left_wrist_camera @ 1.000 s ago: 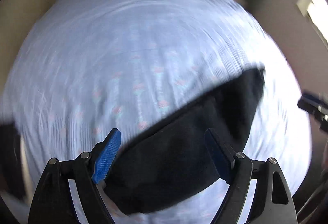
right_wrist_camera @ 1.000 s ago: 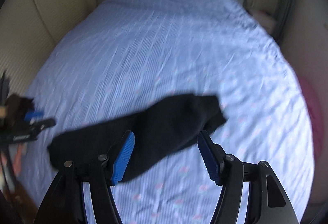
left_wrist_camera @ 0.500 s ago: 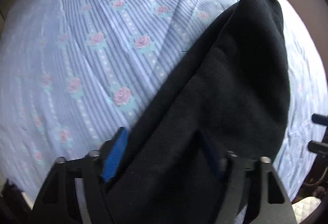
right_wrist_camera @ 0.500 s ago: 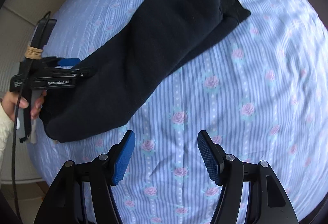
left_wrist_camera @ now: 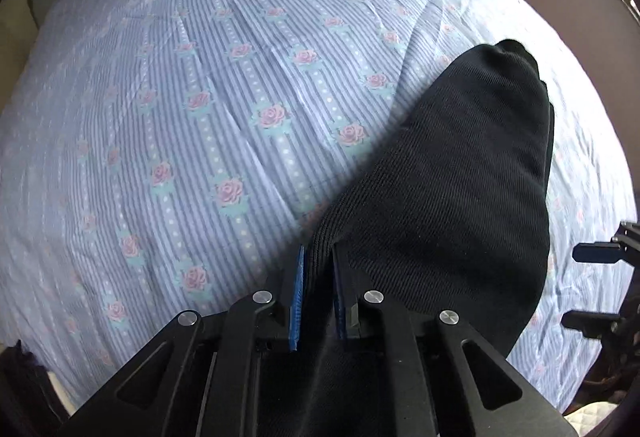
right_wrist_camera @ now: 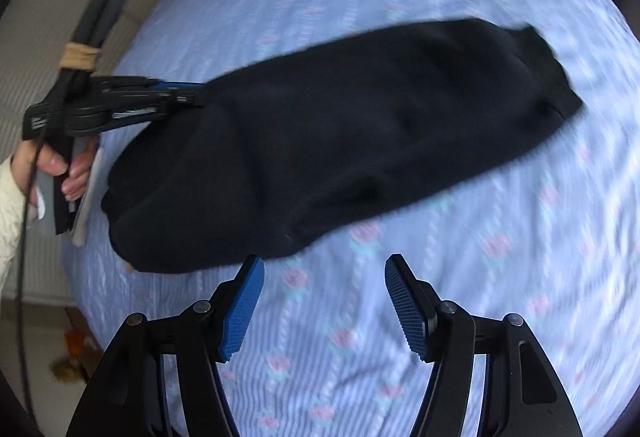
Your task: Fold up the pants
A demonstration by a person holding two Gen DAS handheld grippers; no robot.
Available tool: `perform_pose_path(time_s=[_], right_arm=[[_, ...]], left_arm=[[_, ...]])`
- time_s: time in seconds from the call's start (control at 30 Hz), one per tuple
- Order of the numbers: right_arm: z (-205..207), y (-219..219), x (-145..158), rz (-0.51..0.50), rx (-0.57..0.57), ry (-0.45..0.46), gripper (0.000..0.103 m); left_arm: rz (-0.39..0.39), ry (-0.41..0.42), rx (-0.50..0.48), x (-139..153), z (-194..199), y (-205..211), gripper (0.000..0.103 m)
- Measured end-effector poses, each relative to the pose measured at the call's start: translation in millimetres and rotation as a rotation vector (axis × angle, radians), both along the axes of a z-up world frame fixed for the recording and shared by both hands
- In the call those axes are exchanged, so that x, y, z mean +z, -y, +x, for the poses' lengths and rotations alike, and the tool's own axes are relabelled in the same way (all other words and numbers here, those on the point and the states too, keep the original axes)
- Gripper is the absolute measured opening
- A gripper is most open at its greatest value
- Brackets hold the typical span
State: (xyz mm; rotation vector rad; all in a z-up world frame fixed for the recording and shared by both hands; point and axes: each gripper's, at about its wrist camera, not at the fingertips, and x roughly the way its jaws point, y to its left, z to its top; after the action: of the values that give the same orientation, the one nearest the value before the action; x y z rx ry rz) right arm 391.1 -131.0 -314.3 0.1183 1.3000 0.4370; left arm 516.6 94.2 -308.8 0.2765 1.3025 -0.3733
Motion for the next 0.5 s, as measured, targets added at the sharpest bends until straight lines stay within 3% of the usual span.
perform_pose_path(time_s=[0.07, 0.23, 0.37, 0.5], right_arm=[[6.3, -9.8, -3.4, 0.012, 0.059, 0.002, 0.064], [16.9, -30.4, -18.8, 0.034, 0.161, -0.038, 0.062], [29.1, -38.5, -21.3, 0.054, 0.162, -0.021, 0.061], [40.5, -38.8, -38.7, 0.119, 0.125, -0.111, 0.061]], left_arm=[[0.023, 0.008, -0.009, -3.1, 1.5, 1.3, 0.014], [-0.021, -0.021, 0.026, -5.0, 9.1, -5.5, 0.015], [-0.002, -0.010, 0.003, -2.5, 3.2, -4.0, 0.015], [-0.010, -0.014, 0.019, -3.6, 3.0, -3.3, 0.016]])
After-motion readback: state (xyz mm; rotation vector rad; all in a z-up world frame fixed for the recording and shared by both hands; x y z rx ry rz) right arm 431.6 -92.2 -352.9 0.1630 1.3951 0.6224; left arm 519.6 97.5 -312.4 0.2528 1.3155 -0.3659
